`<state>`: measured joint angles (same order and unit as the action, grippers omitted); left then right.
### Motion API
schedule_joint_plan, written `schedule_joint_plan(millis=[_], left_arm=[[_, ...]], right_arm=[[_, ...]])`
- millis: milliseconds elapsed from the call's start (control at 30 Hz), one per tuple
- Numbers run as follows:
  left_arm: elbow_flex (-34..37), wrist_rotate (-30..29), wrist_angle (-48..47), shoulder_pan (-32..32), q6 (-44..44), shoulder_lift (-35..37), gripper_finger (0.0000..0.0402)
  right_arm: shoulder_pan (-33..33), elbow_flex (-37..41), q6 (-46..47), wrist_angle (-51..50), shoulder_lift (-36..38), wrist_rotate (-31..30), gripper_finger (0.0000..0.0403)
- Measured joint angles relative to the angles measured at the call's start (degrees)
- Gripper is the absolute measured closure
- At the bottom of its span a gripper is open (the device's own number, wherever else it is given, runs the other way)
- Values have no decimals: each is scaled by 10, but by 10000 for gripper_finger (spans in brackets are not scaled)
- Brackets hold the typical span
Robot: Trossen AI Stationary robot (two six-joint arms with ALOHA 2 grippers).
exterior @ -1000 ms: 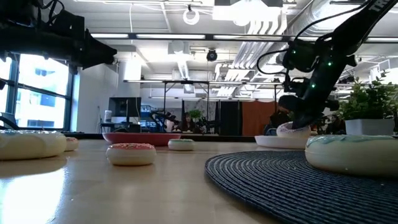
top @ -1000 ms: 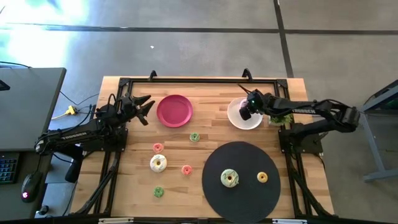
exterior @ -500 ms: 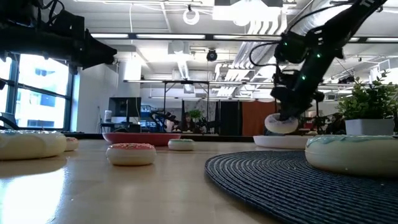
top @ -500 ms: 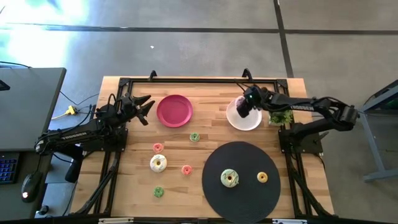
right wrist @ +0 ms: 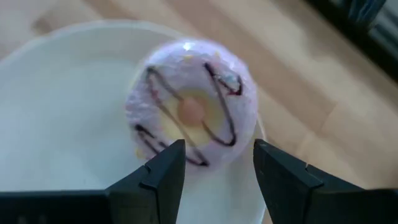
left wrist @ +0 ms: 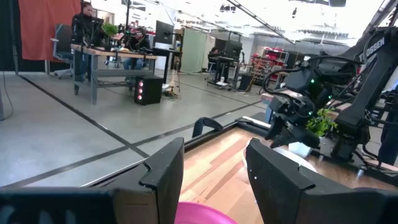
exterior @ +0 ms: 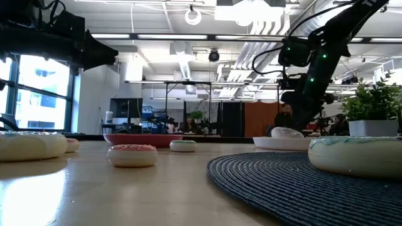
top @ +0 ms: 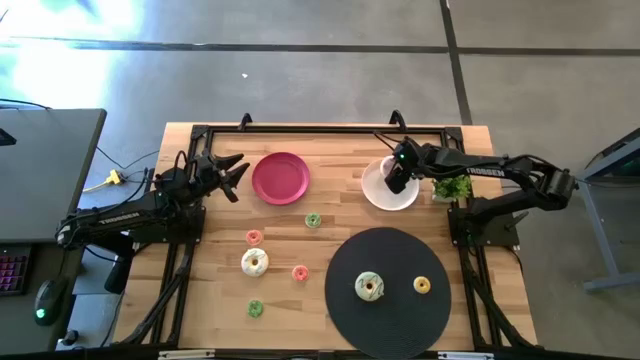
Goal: Pick & Place donuts
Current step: Put the large light blue donut on the white plate
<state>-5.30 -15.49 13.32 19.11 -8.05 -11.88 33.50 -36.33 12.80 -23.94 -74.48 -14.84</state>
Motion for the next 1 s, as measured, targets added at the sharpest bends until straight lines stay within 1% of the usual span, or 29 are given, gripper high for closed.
schedule_joint_plan(millis=[100,167,233,300,400,500,567,633,700,800,933,1000], left_arm=[[0,0,2,0,0,0,234],[0,0,2,0,0,0,234],[0,0,2,0,0,0,234],[0,0,2,0,0,0,234],[0,0,2,0,0,0,234],[0,0,2,0,0,0,234],[0,-1,1,0,0,0,234],[0,-1,1,0,0,0,234],[0,-1,1,0,0,0,234],[0,-1,1,0,-1,0,234],[0,-1,-2,0,-22,0,234],[0,-1,-2,0,-27,0,234]], right_arm=[[0,-18,-20,5,2,-3,224],[0,-40,-32,-11,2,-2,224],[-3,-71,-39,-41,2,24,224],[-12,-106,-51,-56,2,88,226],[-48,-139,-102,-57,3,218,233],[-107,-146,-125,-54,3,326,239],[-161,-144,-127,-55,3,370,241],[-224,-133,-128,-46,3,371,241],[-287,-117,-129,-17,-1,345,240],[-369,-88,-115,62,-17,304,241],[-447,-53,-70,193,-57,291,244],[-473,-50,-47,226,-81,291,243]])
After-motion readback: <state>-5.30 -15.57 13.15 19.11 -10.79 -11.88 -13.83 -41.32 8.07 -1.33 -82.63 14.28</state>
